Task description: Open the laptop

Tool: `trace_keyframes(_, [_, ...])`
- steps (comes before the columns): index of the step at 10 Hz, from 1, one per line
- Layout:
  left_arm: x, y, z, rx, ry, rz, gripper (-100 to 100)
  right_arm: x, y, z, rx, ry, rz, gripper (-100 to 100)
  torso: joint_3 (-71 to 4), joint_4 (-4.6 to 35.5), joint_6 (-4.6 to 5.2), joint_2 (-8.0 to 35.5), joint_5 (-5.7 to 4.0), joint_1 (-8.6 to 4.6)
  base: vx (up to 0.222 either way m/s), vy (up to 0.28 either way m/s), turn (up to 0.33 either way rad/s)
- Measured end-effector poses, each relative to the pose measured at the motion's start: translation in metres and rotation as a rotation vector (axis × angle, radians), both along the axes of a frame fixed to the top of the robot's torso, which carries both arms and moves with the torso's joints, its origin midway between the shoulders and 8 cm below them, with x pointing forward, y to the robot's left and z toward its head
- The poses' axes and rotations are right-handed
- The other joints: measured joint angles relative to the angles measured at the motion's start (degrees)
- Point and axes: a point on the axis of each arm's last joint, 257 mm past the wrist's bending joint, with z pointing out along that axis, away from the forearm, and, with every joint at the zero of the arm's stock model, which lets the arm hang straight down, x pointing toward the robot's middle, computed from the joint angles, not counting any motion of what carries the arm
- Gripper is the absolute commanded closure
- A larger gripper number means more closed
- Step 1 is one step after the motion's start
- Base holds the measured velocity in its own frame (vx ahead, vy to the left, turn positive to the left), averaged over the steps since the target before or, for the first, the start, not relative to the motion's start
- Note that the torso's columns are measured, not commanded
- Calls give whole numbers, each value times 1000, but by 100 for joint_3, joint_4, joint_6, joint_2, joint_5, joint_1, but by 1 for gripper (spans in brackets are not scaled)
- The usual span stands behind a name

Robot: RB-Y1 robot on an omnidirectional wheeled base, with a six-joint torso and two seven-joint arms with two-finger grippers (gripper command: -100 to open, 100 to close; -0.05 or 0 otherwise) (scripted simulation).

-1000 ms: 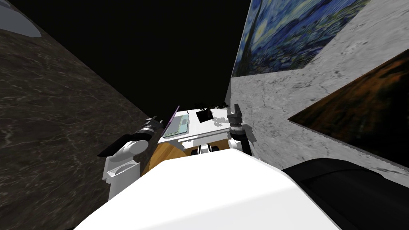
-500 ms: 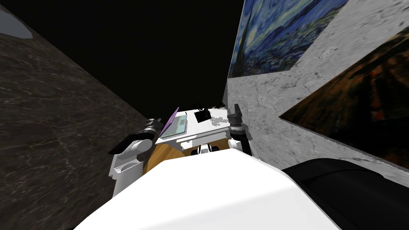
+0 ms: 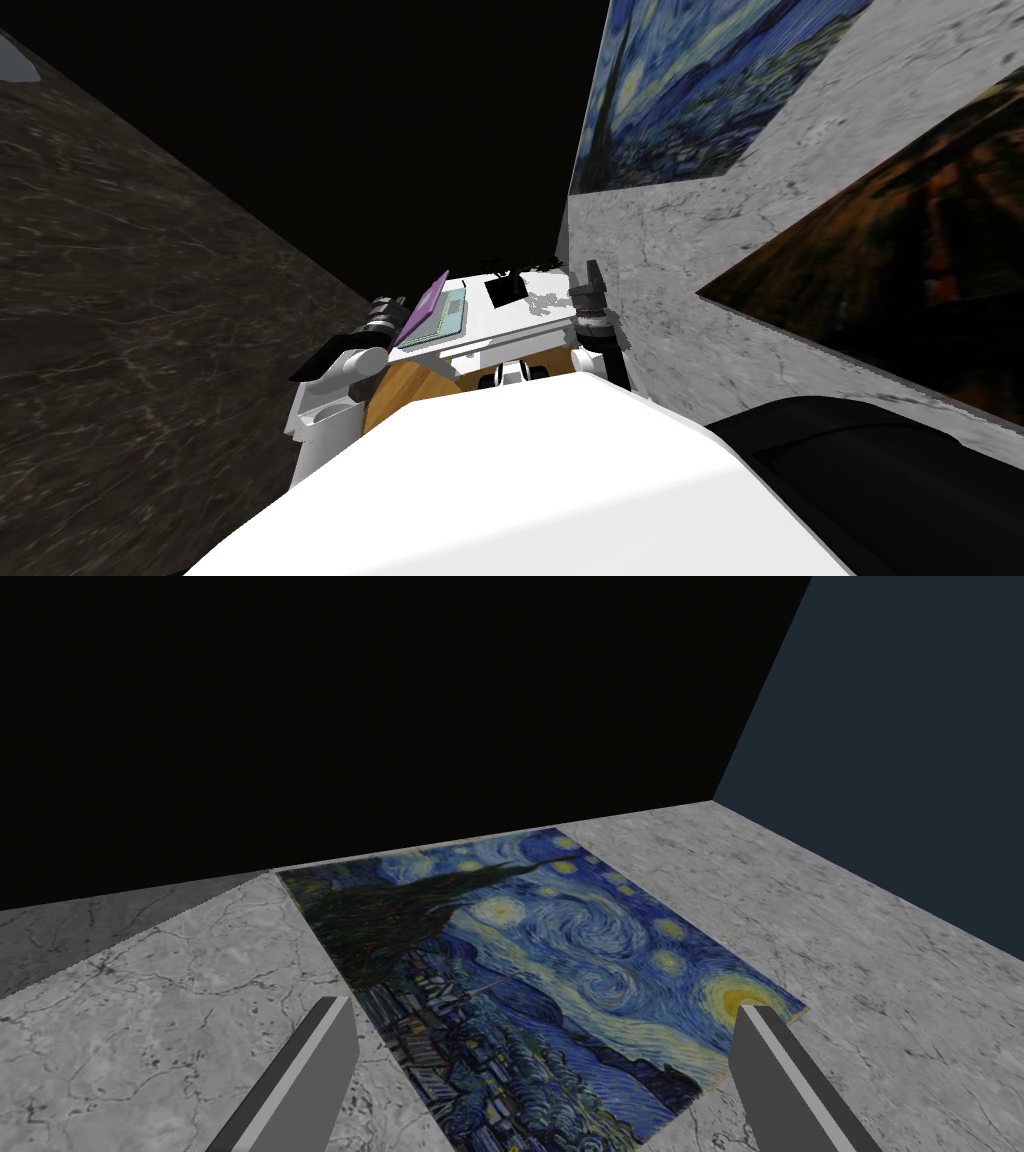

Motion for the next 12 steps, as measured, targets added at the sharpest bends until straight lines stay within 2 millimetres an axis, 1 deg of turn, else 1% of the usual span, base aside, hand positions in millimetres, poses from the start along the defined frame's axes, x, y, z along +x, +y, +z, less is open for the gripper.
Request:
trace_keyframes(6, [0,0,0,1,1,0,100,0,0,0,0,0,0,0,-2,-1,2,-3,1,0,1,-1,-3])
trace_keyframes(7, [0,0,0,1,1,0,-100,0,0,0,0,0,0,0,-3,-2,1,-5,-1,-3,42,-10,61])
trace_keyframes(12, [-18,-3,32,-4,-4,-21,-100,0,0,0,0,0,0,0,-2,-1,1,-4,1,1,63,-12,51])
